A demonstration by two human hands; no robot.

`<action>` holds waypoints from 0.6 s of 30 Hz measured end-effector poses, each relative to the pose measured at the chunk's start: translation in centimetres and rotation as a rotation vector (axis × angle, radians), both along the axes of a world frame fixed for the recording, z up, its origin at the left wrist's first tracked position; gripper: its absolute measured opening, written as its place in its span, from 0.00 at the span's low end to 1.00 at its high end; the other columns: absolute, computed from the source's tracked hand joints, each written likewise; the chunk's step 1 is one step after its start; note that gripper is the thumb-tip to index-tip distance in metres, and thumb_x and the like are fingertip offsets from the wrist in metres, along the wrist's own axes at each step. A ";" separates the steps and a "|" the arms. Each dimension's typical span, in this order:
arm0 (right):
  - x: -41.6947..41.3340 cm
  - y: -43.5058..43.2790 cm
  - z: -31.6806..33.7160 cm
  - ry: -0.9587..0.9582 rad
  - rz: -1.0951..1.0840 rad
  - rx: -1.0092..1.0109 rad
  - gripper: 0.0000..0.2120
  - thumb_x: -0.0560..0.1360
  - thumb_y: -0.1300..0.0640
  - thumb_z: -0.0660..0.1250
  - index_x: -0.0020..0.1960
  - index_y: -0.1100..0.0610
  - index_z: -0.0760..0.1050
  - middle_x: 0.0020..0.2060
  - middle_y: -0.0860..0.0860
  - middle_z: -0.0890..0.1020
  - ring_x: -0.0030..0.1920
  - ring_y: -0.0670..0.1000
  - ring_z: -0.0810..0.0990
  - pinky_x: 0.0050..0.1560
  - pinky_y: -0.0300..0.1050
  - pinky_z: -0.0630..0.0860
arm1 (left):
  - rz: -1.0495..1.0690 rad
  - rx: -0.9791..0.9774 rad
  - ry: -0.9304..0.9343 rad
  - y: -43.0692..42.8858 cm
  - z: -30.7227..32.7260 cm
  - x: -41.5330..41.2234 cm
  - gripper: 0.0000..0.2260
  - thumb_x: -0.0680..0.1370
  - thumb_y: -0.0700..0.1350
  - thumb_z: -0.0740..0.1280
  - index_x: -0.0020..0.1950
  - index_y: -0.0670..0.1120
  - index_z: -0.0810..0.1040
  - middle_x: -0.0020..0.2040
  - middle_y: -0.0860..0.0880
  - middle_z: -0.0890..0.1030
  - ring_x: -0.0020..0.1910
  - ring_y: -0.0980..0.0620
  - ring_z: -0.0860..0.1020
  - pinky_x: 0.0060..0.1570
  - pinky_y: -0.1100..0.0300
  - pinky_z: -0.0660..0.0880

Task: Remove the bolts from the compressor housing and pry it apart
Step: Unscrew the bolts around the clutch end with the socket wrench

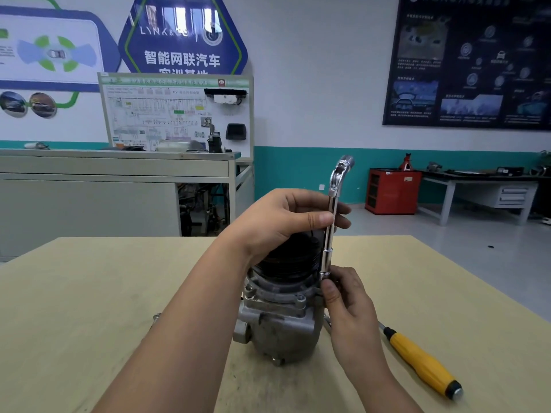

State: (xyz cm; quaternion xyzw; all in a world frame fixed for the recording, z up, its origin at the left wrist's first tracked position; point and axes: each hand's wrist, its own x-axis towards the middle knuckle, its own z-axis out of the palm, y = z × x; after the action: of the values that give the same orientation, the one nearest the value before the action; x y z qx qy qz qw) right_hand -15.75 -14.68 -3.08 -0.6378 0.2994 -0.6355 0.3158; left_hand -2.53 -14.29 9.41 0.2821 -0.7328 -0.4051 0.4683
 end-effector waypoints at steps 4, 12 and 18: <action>-0.1 0.0 0.1 0.017 -0.009 -0.006 0.07 0.74 0.53 0.59 0.47 0.50 0.75 0.43 0.50 0.75 0.46 0.41 0.76 0.47 0.31 0.71 | 0.002 -0.004 -0.009 0.0 0.0 0.1 0.08 0.75 0.36 0.66 0.48 0.47 0.82 0.41 0.51 0.86 0.44 0.58 0.82 0.45 0.68 0.76; -0.1 0.0 0.1 0.020 0.002 0.019 0.08 0.75 0.53 0.57 0.44 0.52 0.74 0.42 0.49 0.74 0.43 0.40 0.75 0.43 0.28 0.69 | 0.017 -0.003 0.018 -0.1 0.0 0.0 0.08 0.74 0.32 0.67 0.43 0.45 0.79 0.37 0.51 0.85 0.42 0.58 0.83 0.43 0.69 0.75; -0.1 -0.2 -0.3 -0.015 0.029 0.076 0.14 0.67 0.43 0.64 0.50 0.47 0.74 0.43 0.44 0.80 0.46 0.44 0.79 0.46 0.37 0.76 | 0.019 0.013 0.053 -0.1 0.1 -0.2 0.06 0.69 0.35 0.70 0.40 0.44 0.77 0.35 0.52 0.84 0.40 0.56 0.83 0.44 0.68 0.76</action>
State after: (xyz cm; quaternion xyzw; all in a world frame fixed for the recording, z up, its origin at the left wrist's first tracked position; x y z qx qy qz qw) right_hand -15.87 -14.83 -3.42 -0.6249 0.3115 -0.6238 0.3513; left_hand -2.71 -14.42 9.47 0.2811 -0.7148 -0.4127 0.4897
